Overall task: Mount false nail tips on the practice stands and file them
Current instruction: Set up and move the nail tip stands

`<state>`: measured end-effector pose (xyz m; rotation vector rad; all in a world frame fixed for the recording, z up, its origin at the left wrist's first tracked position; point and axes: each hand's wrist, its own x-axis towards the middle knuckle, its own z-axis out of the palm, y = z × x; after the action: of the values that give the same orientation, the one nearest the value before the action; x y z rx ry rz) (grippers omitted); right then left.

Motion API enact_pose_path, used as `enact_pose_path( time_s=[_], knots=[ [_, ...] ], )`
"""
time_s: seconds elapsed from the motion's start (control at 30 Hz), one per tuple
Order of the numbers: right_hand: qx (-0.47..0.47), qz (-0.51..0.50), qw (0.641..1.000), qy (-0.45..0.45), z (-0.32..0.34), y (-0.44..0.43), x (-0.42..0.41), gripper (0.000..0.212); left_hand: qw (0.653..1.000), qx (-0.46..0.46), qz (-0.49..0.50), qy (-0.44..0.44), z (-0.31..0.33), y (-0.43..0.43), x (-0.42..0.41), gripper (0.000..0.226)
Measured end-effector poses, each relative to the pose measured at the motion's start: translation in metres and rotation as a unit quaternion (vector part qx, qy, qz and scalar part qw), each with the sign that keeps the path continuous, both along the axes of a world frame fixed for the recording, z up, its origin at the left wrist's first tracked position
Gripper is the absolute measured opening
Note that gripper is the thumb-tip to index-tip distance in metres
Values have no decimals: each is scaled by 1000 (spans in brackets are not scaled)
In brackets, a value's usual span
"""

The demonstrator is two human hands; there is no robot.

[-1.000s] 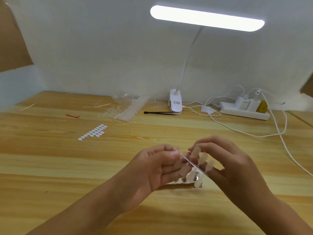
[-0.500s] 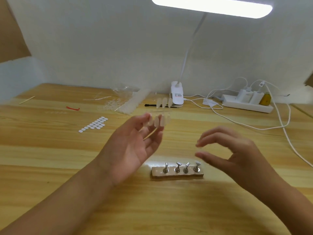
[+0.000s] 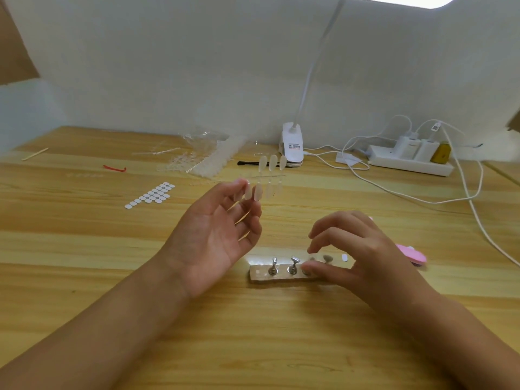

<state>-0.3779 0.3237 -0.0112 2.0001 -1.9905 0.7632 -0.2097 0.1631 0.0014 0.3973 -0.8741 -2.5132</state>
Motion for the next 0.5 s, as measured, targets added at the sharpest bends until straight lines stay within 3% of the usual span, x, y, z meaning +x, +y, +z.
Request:
enact_pose_path(
  time_s=[0.33,0.43,0.5],
  knots=[
    [28,4,999,-36,-3,-3,4,31,1000,-7,8,0,1,2,0,10],
    [41,-14,994,-98,2,0,3,37,996,-75,37,-29,-3,5,-1,6],
    [11,-35,983,-182,8,2,3,40,983,-161,62,-64,-4,10,-3,16]
  ],
)
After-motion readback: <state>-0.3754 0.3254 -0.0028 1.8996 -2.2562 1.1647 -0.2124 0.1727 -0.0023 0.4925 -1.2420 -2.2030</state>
